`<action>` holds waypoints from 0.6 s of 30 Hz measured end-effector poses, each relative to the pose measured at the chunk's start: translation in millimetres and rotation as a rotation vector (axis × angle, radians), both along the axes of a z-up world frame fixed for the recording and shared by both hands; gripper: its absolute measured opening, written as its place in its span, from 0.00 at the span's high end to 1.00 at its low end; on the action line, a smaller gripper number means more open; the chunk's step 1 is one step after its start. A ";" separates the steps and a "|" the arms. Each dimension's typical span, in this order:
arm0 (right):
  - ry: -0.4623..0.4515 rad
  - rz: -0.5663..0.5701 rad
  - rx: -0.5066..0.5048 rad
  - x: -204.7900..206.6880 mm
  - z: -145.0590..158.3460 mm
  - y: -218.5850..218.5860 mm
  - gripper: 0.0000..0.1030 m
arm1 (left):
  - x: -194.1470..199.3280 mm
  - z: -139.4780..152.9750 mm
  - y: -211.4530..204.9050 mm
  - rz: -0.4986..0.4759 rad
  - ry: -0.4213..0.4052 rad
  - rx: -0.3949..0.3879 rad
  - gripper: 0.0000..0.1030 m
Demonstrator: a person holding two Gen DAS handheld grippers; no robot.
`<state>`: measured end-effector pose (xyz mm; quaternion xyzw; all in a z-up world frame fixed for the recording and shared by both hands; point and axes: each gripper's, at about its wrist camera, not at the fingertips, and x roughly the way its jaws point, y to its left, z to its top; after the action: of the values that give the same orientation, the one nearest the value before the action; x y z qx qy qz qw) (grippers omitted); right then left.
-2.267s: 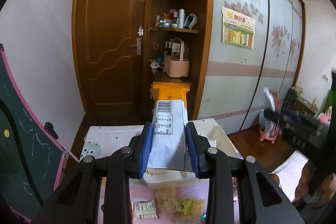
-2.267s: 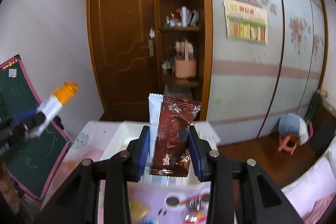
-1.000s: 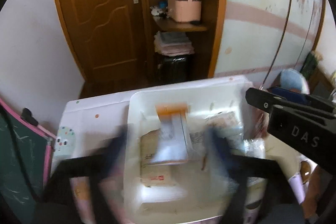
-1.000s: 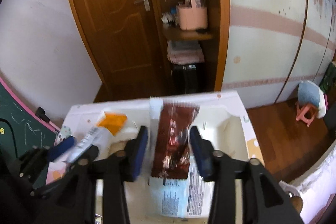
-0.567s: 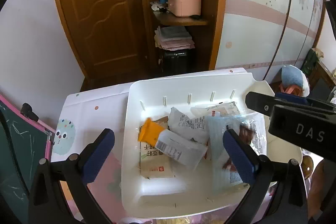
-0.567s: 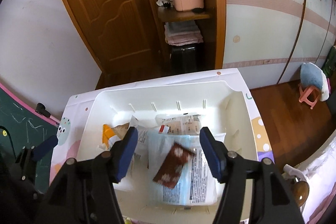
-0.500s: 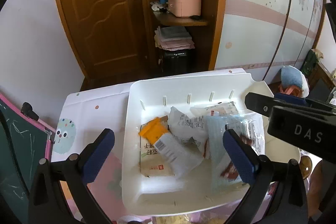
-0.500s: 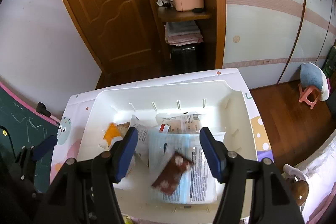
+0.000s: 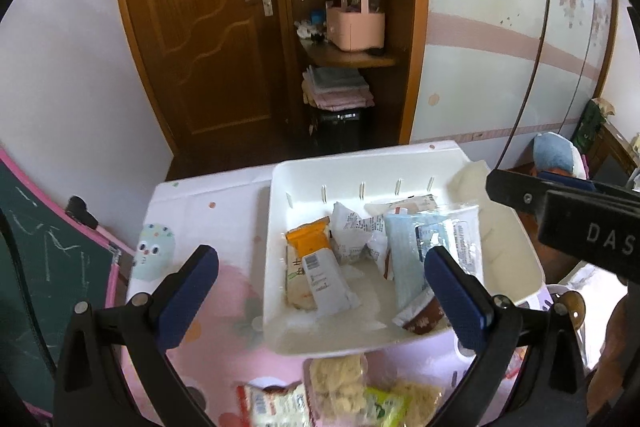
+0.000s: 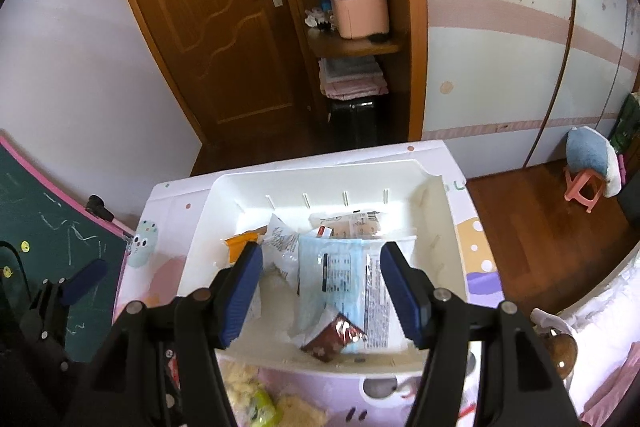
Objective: Organize snacks
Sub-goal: 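Withdraw both tools from the basket back over the snack pile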
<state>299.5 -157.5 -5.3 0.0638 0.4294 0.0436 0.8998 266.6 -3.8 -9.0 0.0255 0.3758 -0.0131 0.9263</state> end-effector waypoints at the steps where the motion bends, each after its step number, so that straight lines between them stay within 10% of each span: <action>1: -0.011 0.002 -0.001 -8.0 6.9 -0.3 0.40 | -8.8 7.4 0.8 -0.003 -0.015 0.005 0.00; 18: -0.086 0.082 -0.089 -143.7 39.9 7.5 0.40 | -148.2 46.8 10.0 -0.047 -0.103 0.042 0.00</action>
<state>155.8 -150.1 34.6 0.0040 0.3941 0.0640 0.9168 118.4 6.2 37.8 0.0545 0.3271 -0.0255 0.9431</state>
